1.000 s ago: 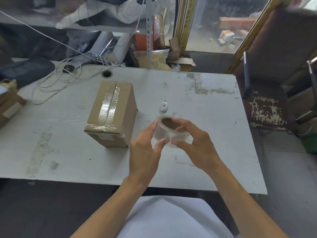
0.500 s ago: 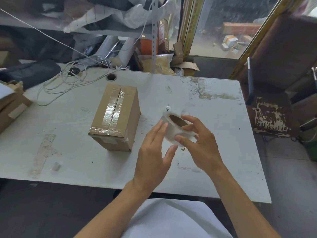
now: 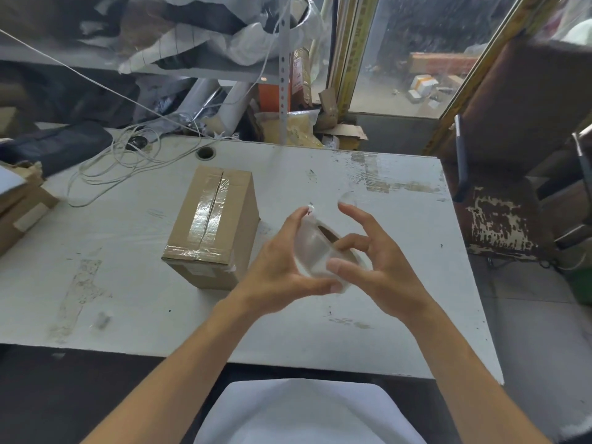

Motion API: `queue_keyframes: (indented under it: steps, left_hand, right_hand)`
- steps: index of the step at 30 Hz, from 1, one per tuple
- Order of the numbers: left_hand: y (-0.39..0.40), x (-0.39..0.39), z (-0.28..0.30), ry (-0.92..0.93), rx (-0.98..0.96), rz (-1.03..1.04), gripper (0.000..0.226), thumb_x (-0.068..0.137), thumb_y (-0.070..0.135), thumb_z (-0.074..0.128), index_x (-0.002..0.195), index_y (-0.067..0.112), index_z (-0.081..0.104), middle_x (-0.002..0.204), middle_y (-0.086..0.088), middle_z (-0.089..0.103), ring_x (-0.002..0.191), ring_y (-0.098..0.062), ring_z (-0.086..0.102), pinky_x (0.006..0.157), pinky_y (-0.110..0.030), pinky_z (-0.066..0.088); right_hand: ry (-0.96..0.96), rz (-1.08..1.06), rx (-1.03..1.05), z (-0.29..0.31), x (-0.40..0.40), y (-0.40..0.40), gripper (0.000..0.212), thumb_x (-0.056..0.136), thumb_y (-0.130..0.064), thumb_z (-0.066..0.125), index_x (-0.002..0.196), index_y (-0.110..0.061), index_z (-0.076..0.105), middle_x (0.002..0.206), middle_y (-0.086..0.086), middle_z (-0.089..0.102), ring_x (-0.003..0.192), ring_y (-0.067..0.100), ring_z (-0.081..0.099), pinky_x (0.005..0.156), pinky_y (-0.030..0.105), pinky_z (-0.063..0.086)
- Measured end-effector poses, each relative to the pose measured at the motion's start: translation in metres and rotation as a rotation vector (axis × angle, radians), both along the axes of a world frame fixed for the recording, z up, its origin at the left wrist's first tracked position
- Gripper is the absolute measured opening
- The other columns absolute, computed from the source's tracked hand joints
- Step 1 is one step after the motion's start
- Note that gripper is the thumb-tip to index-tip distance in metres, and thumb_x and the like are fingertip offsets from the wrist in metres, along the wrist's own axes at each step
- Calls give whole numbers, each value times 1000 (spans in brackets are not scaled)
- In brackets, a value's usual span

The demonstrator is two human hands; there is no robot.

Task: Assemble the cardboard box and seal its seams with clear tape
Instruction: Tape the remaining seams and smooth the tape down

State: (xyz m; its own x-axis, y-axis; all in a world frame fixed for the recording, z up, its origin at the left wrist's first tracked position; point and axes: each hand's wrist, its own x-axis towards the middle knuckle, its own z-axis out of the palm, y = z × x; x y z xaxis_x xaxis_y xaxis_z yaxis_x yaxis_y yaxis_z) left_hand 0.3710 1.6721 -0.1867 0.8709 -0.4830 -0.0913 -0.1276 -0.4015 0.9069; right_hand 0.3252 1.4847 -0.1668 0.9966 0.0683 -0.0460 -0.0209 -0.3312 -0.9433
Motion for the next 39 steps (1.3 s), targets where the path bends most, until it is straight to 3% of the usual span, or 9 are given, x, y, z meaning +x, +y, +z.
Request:
queue_keyframes:
  steps: [3,6,10,15,19,23,26,30,39]
  left_hand:
    - [-8,-6,0,-116,99,5,117,65,47,89,156,22,19,156,9,33,135,4,30,99,1,22]
    - [-13,-13,-5,-348,220,73,113,71,46,84,156,8,19,160,-7,29,148,-15,24,114,-9,13]
    - [-21,-29,-11,-564,347,226,97,76,43,78,147,-5,34,152,-21,41,144,-32,36,117,-34,29]
    - [-10,-25,-3,-404,188,235,75,80,49,70,139,8,49,131,-4,50,119,-13,48,101,-3,30]
    - [-2,-17,0,-315,109,296,46,82,25,66,127,16,61,113,5,55,99,-8,56,90,-22,49]
    - [-4,-10,-1,-306,83,409,24,89,17,71,112,15,69,98,7,63,89,-3,61,79,-14,50]
    - [-5,-11,-5,-288,74,409,20,89,16,71,109,15,69,94,8,64,86,-3,62,76,-14,50]
    - [-5,-12,-10,-244,56,430,18,89,14,72,106,17,67,91,8,64,84,-4,62,74,-12,48]
    - [-3,-15,-11,-191,29,462,24,88,10,71,112,14,68,93,4,66,83,-3,63,75,-11,48]
  right_hand:
    - [-2,-26,-31,1,3,11,82,83,-20,77,141,-54,30,91,-16,71,93,10,68,79,22,55]
    - [17,-67,86,-6,2,15,85,85,-10,73,142,-54,28,91,-3,73,89,19,70,77,33,58]
    - [0,-96,76,-10,3,18,86,86,-11,72,144,-55,25,95,-2,72,91,19,69,78,34,57]
    - [-1,-39,-47,-9,3,12,87,88,-14,70,140,-64,22,92,-11,69,89,14,65,80,35,55]
    - [5,12,-163,-6,1,6,90,89,-20,70,136,-72,13,104,-16,66,99,4,61,83,25,49]
    - [4,43,-210,-7,3,9,92,90,-20,69,140,-69,9,114,-6,66,99,5,60,82,22,49]
    - [-3,60,-232,-9,3,8,92,90,-19,68,142,-66,7,116,-6,66,99,5,60,81,17,48]
    - [5,61,-235,-11,1,9,92,91,-19,67,141,-68,8,118,-4,65,102,8,60,86,27,52]
    - [17,59,-266,-15,-1,13,93,91,-19,67,140,-68,6,114,-16,60,99,-5,57,74,6,44]
